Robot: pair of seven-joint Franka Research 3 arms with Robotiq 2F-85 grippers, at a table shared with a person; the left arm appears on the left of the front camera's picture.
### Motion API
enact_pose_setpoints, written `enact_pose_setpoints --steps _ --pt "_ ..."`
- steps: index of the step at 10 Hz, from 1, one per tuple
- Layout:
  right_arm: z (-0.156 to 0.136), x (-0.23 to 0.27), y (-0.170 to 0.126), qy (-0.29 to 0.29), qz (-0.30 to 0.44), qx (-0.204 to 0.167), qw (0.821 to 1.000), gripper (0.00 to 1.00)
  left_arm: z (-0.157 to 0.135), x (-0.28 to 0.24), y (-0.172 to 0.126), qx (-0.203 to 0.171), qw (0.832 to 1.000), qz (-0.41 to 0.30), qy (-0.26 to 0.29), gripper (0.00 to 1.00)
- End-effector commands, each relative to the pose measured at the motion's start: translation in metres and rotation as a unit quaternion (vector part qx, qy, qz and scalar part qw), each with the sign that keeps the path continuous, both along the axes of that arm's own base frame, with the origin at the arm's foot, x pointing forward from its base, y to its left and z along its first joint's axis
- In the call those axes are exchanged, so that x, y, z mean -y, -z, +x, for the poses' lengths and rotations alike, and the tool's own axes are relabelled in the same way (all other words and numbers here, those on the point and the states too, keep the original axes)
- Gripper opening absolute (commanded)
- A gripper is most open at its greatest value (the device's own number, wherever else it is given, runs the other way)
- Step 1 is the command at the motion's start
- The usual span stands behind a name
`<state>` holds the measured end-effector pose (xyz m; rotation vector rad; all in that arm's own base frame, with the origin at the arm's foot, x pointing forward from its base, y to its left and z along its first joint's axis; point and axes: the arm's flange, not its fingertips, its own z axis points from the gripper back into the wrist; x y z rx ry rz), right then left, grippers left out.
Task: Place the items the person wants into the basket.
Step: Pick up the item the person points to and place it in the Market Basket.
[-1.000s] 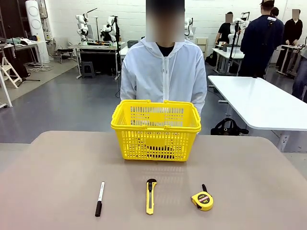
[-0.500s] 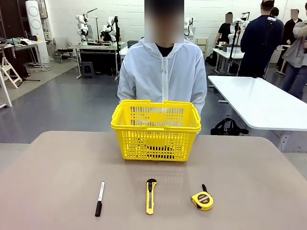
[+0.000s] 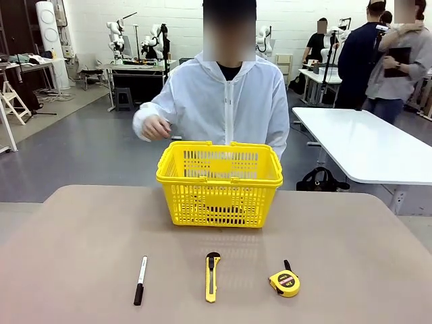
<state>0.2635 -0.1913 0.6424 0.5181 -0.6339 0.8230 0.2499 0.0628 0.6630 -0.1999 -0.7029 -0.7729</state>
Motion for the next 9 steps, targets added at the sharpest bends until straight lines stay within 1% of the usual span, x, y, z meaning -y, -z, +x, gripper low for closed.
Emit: enact_pose_setpoints --steps 1,9 --pt "0.0004 -0.001 -0.0007 -0.006 0.014 0.009 1.0 1.0 -0.0014 -0.0006 -0.0006 0.003 1.0 0.0 0.004 1.0" --pt "0.0004 -0.001 -0.0007 -0.006 0.014 0.009 1.0 1.0 -0.0014 -0.0006 -0.0006 0.003 1.0 0.0 0.004 1.0"
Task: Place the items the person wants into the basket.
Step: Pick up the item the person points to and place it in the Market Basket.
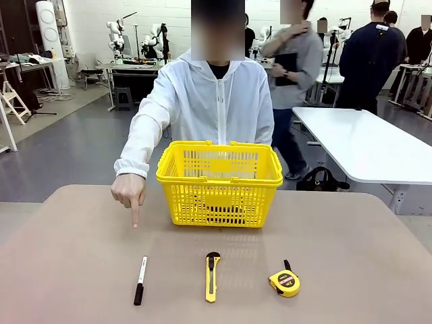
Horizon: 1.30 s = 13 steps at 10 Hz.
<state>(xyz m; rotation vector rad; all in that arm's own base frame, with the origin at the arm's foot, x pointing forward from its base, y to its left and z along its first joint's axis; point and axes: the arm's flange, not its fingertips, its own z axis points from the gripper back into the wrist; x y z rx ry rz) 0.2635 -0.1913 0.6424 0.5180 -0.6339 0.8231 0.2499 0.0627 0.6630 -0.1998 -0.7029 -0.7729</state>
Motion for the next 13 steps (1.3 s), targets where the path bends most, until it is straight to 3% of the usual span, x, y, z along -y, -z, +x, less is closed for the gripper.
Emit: enact_pose_setpoints --steps 1,2,4,6,9,10,13 --pt "0.0 -0.001 -0.001 -0.006 0.014 0.009 1.0 1.0 0.0 0.0 0.0 0.0 1.0 0.0 0.0 1.0" --pt "0.0 -0.001 -0.001 -0.006 0.014 0.009 1.0 1.0 0.009 0.025 0.003 -0.03 0.998 0.04 -0.037 1.0" --pt "0.0 -0.001 -0.001 -0.006 0.014 0.009 1.0 1.0 0.033 0.083 0.008 -0.08 0.99 0.102 -0.057 1.0" --pt "0.0 -0.001 -0.001 -0.006 0.014 0.009 1.0 1.0 0.048 0.153 0.034 -0.164 0.967 0.155 -0.12 1.0" --pt "0.0 -0.001 -0.001 -0.006 0.014 0.009 1.0 1.0 0.065 0.23 0.106 -0.207 0.934 0.194 -0.217 1.0" --pt "0.0 -0.001 -0.001 -0.006 0.014 0.009 1.0 1.0 0.069 0.247 0.135 -0.227 0.929 0.178 -0.232 1.0" --pt "0.0 -0.001 -0.001 -0.006 0.014 0.009 1.0 1.0 0.077 0.26 0.185 -0.252 0.928 0.132 -0.243 1.0"
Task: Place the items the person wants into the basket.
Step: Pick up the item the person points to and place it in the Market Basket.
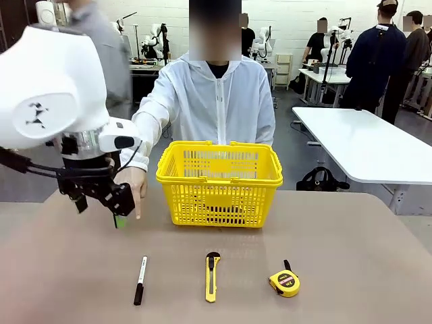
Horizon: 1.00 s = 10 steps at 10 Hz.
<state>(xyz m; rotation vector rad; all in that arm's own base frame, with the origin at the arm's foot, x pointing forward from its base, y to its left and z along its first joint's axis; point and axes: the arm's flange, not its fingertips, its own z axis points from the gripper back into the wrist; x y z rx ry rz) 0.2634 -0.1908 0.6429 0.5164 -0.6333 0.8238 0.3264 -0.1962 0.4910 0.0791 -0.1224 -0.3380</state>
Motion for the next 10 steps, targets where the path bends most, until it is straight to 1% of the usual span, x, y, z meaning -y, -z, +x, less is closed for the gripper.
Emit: enact_pose_setpoints --steps 1,3,4,6,7,8,9,10 --pt "0.0 -0.001 0.0 -0.006 0.015 0.009 1.0 1.0 0.002 0.004 0.029 -0.007 0.998 -0.038 -0.04 1.0" --pt "0.0 -0.001 0.0 -0.006 0.015 0.009 1.0 1.0 0.003 0.018 0.053 -0.002 0.995 -0.049 -0.086 1.0" --pt "0.0 -0.001 0.0 -0.006 0.015 0.009 1.0 1.0 0.006 0.021 0.063 -0.013 0.994 -0.05 -0.099 1.0" --pt "0.0 -0.001 0.0 -0.006 0.015 0.009 1.0 1.0 0.008 0.025 0.079 -0.018 0.991 -0.057 -0.119 1.0" --pt "0.0 -0.001 0.0 -0.006 0.015 0.009 1.0 1.0 0.007 0.027 0.084 -0.017 0.991 -0.059 -0.122 1.0" --pt "0.0 -0.001 0.0 -0.006 0.015 0.009 1.0 1.0 0.008 0.022 0.081 -0.005 0.991 -0.06 -0.116 1.0" --pt "0.0 -0.001 0.0 -0.006 0.015 0.009 1.0 1.0 0.01 0.021 0.077 -0.022 0.993 -0.043 -0.109 1.0" --pt "0.0 -0.001 0.0 -0.006 0.015 0.009 1.0 1.0 0.01 0.021 0.077 -0.022 0.993 -0.043 -0.109 1.0"
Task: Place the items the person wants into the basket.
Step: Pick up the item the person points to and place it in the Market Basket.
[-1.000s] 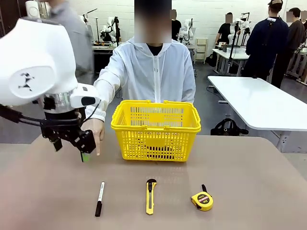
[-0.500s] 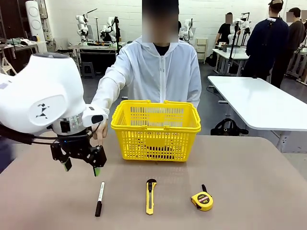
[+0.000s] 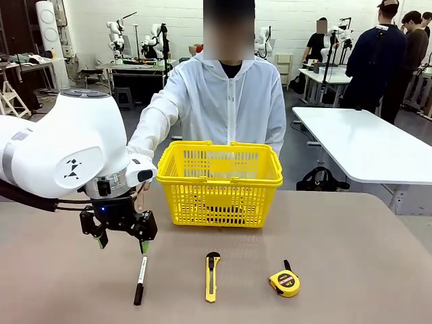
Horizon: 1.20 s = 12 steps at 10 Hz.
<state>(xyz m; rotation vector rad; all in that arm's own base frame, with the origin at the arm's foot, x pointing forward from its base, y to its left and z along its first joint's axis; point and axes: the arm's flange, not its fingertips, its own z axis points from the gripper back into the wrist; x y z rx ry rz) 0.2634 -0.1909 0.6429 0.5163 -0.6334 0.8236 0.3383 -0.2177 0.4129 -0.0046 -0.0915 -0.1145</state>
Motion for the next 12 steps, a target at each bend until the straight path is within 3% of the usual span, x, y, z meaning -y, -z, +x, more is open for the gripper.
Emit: enact_pose_setpoints --steps 1,4,7,12 --pt "0.001 -0.001 0.0 -0.006 0.015 0.009 1.0 1.0 -0.001 -0.001 -0.001 -0.004 1.0 0.002 0.0 1.0" --pt "0.001 -0.001 0.0 -0.006 0.015 0.009 1.0 1.0 0.0 0.0 0.0 -0.001 1.0 0.0 0.0 1.0" --pt "0.001 -0.001 0.0 -0.006 0.015 0.009 1.0 1.0 0.005 0.01 0.051 -0.013 0.999 0.004 -0.048 1.0" --pt "0.001 -0.001 0.0 -0.006 0.015 0.009 1.0 1.0 0.01 0.014 0.094 -0.033 0.995 -0.018 -0.091 1.0"
